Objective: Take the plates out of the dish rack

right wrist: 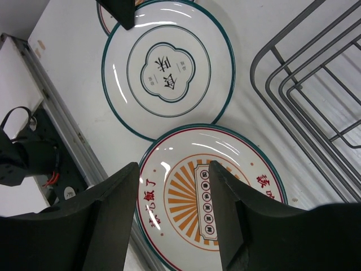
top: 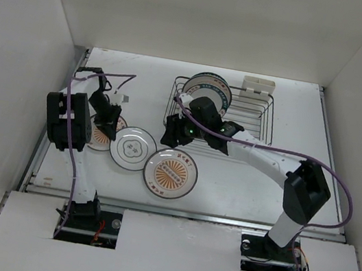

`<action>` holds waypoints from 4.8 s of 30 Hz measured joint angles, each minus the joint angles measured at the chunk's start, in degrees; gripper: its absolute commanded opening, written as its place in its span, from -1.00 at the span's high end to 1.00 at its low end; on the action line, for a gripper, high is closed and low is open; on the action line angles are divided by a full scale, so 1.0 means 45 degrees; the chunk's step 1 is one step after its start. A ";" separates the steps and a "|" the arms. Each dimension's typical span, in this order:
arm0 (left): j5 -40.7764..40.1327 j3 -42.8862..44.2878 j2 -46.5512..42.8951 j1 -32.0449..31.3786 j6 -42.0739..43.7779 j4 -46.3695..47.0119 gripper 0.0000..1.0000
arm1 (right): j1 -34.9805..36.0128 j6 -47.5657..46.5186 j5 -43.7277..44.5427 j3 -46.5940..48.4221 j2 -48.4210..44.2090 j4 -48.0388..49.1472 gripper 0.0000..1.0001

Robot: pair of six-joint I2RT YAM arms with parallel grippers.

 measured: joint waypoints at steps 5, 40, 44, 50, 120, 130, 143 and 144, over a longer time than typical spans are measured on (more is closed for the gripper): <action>0.0607 0.0029 -0.0287 0.0000 0.0121 -0.0311 1.00 | 0.0000 0.0000 0.0170 -0.0005 -0.0097 0.0000 -0.17; 0.1617 0.0583 -0.3487 0.4167 -0.0981 0.0588 1.00 | 0.0000 -0.0097 0.0704 -0.0228 -0.0568 -0.0335 -0.17; 0.1758 0.0631 -0.2705 0.4731 -0.1209 0.0670 1.00 | 0.0000 -0.0097 0.0729 -0.0238 -0.0709 -0.0350 -0.17; 0.1642 0.0627 -0.1025 0.4745 -0.1642 0.0777 0.83 | 0.0000 -0.0097 0.0738 -0.0238 -0.0797 -0.0350 -0.17; -0.1545 -0.1409 -0.4600 0.4167 -0.1549 0.2069 0.32 | -0.5255 -0.4313 0.4041 0.3696 0.1690 -0.1763 -0.15; -0.1540 -0.1409 -0.4595 0.4167 -0.1549 0.2055 0.32 | -0.5255 -0.4328 0.3478 0.3764 0.1622 -0.1734 -0.12; -0.1540 -0.1404 -0.4571 0.4167 -0.1477 0.1763 0.32 | -0.5294 -0.4590 0.3580 0.4877 0.3585 -0.1812 0.29; -0.1540 -0.1404 -0.4571 0.4167 -0.1462 0.1758 0.32 | -0.5343 -0.4673 0.3589 0.4877 0.3585 -0.1812 0.38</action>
